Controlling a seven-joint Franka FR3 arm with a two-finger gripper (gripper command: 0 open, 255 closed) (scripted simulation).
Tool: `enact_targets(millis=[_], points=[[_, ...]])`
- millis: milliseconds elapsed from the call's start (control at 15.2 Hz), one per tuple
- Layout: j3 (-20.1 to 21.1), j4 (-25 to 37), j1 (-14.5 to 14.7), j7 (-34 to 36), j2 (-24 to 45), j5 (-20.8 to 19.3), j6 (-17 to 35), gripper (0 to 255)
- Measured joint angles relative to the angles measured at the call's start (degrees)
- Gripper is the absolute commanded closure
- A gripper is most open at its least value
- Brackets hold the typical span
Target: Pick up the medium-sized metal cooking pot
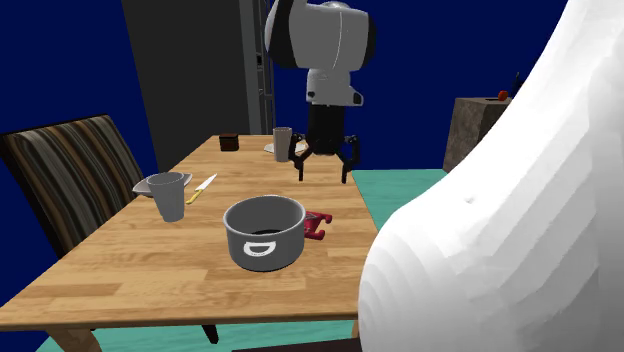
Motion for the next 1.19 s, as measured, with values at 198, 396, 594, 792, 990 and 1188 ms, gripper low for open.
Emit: enact_targets(millis=[198, 396, 594, 792, 990, 1188], points=[[0.2, 4.0, 0.4, 0.8, 6.1, -0.7, 2.3, 0], [0.3, 9.1, 1.1, 2.0, 13.3, -1.5, 4.7, 0], [0.1, 15.0, 1.5, 2.5, 19.7, -2.3, 5.3, 0], [-0.2, 21.7, 2.1, 3.2, 26.7, -3.1, 5.8, 0], [-0.3, 26.5, 2.8, 3.9, 31.5, -3.6, 5.8, 0], [-0.4, 27.2, 2.9, 3.8, 33.4, -3.7, 7.0, 0]])
